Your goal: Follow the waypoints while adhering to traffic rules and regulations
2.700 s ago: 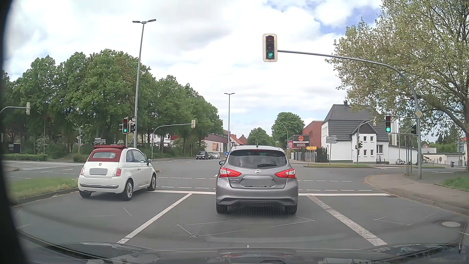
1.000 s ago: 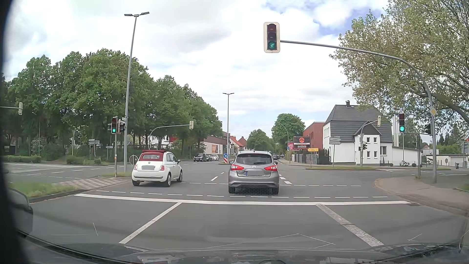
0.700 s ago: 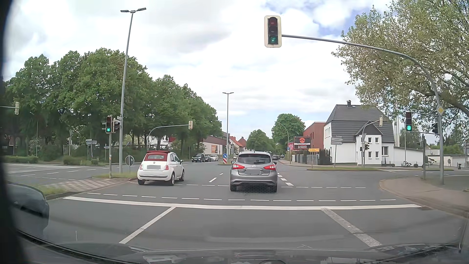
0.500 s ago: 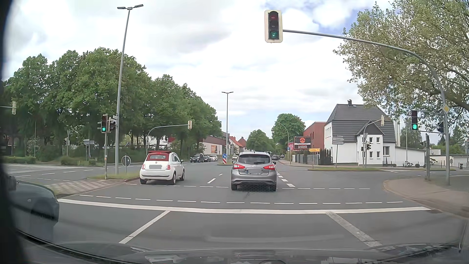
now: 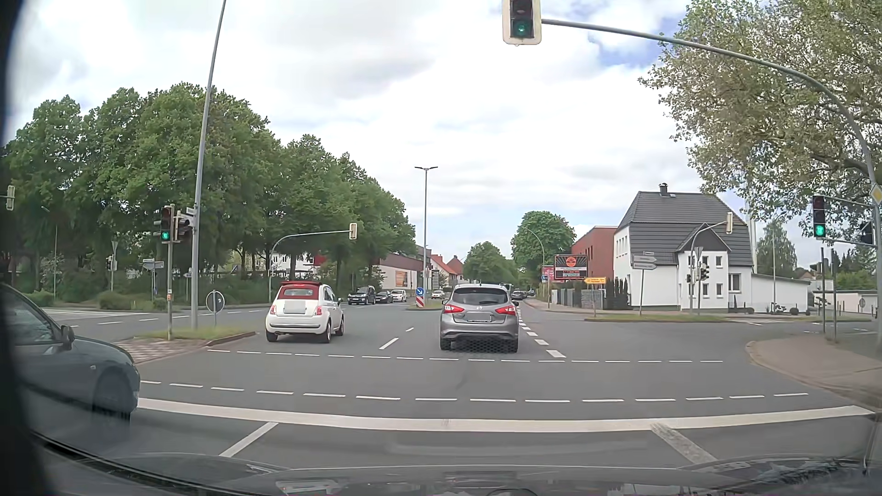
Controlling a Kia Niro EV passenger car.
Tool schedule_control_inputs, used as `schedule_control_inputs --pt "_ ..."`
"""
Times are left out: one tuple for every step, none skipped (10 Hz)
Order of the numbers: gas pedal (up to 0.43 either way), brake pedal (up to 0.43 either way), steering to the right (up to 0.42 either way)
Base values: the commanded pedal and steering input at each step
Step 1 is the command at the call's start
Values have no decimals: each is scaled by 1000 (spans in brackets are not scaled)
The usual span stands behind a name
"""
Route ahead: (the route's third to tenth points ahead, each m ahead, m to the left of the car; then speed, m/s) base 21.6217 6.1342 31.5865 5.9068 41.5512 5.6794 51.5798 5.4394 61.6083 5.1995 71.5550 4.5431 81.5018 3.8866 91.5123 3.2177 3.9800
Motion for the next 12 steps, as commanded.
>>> schedule_control_inputs --pt "409 0 2" --pt "409 0 2" --pt "409 0 2" --pt "409 0 2" --pt "409 0 2" --pt "409 0 2" --pt "421 0 1" --pt "421 0 1" --pt "409 0 1" --pt "409 0 1" --pt "409 0 2" --pt "398 0 2"
